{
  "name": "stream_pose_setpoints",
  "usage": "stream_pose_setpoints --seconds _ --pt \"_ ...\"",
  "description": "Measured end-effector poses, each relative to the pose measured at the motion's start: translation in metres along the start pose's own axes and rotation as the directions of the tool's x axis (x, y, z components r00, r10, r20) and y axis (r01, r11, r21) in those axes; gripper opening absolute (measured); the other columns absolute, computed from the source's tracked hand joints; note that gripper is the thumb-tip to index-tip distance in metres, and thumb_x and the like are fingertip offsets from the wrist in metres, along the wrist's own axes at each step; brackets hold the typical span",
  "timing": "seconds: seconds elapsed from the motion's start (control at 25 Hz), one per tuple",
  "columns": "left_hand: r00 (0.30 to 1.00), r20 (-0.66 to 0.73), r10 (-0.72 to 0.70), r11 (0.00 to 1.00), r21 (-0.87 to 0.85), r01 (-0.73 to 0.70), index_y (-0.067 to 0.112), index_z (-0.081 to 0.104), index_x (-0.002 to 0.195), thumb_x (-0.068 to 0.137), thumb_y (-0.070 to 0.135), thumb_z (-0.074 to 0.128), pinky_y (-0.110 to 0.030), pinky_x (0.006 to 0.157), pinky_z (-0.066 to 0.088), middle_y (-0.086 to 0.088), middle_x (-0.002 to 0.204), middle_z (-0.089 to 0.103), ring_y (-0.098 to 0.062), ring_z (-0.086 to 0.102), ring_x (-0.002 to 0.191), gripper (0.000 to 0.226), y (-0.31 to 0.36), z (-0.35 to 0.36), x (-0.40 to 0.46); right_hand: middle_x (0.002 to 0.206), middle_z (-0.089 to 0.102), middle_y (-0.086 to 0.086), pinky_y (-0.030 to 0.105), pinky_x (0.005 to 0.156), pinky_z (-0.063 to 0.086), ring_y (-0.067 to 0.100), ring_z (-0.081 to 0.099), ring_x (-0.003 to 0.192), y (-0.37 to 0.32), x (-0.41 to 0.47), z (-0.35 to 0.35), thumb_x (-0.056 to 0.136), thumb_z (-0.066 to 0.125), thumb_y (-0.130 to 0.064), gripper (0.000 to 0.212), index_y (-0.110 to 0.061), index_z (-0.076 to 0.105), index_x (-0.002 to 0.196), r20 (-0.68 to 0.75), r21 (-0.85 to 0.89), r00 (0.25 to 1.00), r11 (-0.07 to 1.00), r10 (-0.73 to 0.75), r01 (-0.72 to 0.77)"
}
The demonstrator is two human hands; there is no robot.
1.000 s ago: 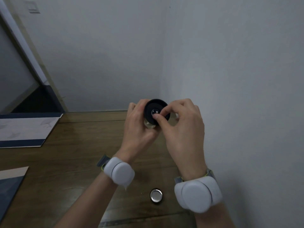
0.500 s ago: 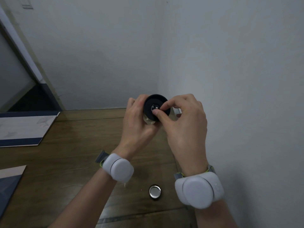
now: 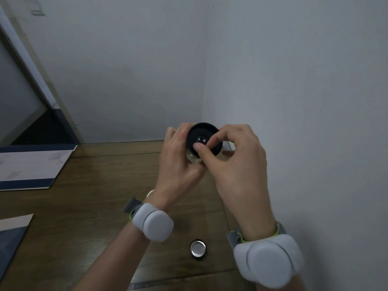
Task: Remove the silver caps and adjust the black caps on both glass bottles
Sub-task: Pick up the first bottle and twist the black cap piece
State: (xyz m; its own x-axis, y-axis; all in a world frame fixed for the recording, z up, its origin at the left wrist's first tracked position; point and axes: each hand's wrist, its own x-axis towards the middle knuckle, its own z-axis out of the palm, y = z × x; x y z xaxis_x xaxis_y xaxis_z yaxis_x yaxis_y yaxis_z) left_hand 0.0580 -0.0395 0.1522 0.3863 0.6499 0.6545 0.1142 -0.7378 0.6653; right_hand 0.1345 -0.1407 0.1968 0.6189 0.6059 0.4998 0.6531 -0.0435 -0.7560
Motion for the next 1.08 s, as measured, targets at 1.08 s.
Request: stream_pose_setpoints --seconds 1.08 --pt "0.998 -0.042 -0.046 0.998 -0.047 0.044 0.023 0.064 0.107 0.068 0.011 0.077 -0.046 0.079 0.051 0.043 0.099 0.054 -0.032 0.056 0.096 0.043 -0.007 -0.005 -0.008 0.074 0.049 0.0 0.025 0.056 0.037 0.014 0.044 0.067 0.0 0.007 -0.013 0.081 0.043 -0.022 0.009 -0.015 0.045 0.076 0.457 0.83 0.874 0.277 0.163 -0.485"
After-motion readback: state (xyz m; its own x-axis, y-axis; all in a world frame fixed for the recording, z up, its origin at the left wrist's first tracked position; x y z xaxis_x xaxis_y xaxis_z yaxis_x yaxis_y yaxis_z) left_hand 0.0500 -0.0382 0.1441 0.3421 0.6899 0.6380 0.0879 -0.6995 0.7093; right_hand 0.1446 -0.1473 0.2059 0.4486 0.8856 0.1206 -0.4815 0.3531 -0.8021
